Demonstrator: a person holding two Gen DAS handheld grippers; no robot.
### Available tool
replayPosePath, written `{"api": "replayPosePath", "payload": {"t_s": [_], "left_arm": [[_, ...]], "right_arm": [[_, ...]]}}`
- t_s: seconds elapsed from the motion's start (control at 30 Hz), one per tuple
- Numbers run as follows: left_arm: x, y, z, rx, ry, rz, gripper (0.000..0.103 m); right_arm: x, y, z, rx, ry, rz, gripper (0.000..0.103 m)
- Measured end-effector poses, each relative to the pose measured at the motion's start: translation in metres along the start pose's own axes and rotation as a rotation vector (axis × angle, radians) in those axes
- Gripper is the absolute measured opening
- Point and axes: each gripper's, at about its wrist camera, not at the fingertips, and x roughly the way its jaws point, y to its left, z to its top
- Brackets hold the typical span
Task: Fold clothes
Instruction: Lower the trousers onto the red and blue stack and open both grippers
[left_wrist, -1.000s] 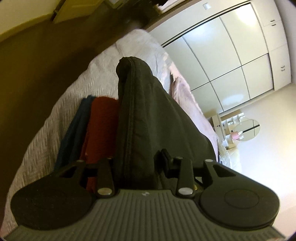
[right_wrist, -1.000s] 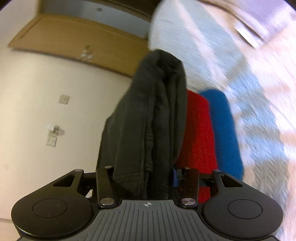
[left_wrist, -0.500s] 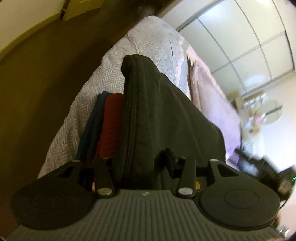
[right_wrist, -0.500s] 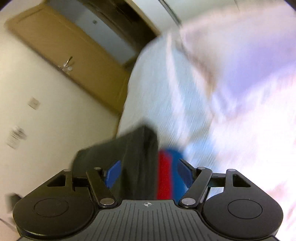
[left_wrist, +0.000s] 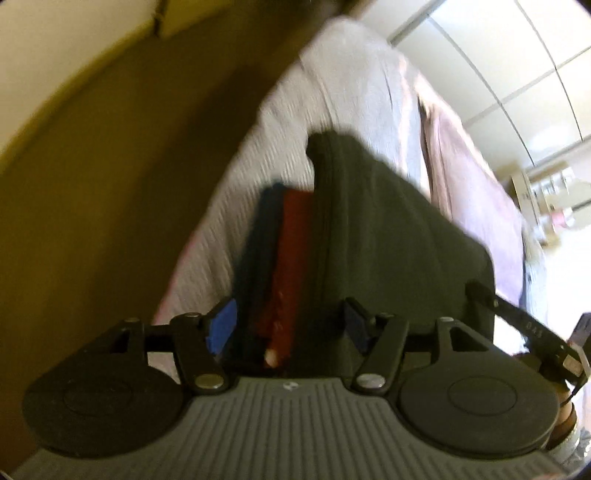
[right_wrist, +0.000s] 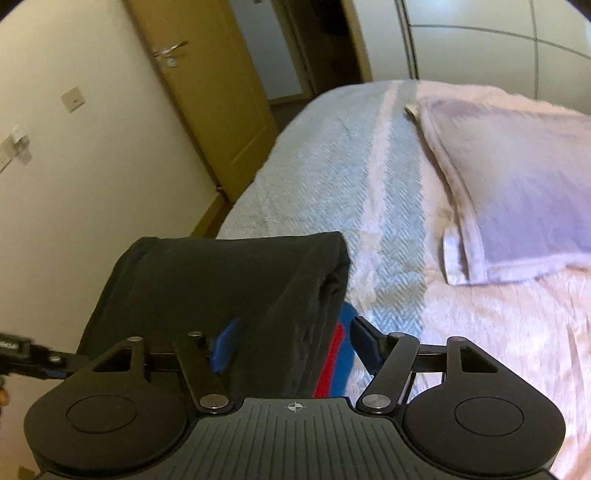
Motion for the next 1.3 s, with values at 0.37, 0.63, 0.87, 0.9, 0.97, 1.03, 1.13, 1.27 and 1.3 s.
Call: {"api": "replayPosePath", "payload": {"t_s": [0.37, 0.63, 0.87, 0.9, 0.97, 1.03, 1.13, 1.27, 1.3], "left_arm": [[0.063, -0.095, 0.036, 0.466, -0.253, 0.102, 0.006], [0.115, -0.083, 0.032, 0.484, -0.220, 0.163, 0.009], [0.067, -0.093, 0.020, 0.470, -0.265, 0.177, 0.009], [0.053, -0.094, 0.011, 0.461, -0.265, 0.164, 0.009], [0.028, -0.097, -0.009, 0.446, -0.265, 0.140, 0.009], [0.006, -0.099, -0.036, 0.440, -0.243, 0.124, 0.009], [-0.015, -0.101, -0.078, 0.398, -0.191, 0.108, 0.009], [-0.008, -0.104, -0.115, 0.344, -0.115, 0.175, 0.009], [-0.005, -0.106, -0.120, 0.325, -0.102, 0.199, 0.009]], "right_arm": [[0.019, 0.023, 0.015, -0.186, -0.086, -0.098, 0.009], [0.051, -0.008, -0.002, -0.065, -0.058, -0.078, 0.009], [0.014, -0.020, 0.012, 0.023, -0.074, 0.001, 0.009], [0.000, -0.017, 0.011, 0.018, -0.086, 0.005, 0.009], [-0.030, -0.011, 0.004, -0.004, -0.100, 0.016, 0.009], [-0.060, -0.001, -0.013, -0.052, -0.088, 0.035, 0.009], [-0.089, 0.015, -0.045, -0.106, -0.040, 0.060, 0.009], [-0.073, 0.029, -0.079, -0.157, 0.080, 0.041, 0.009], [-0.065, 0.031, -0.086, -0.170, 0.117, 0.030, 0.009]]}}
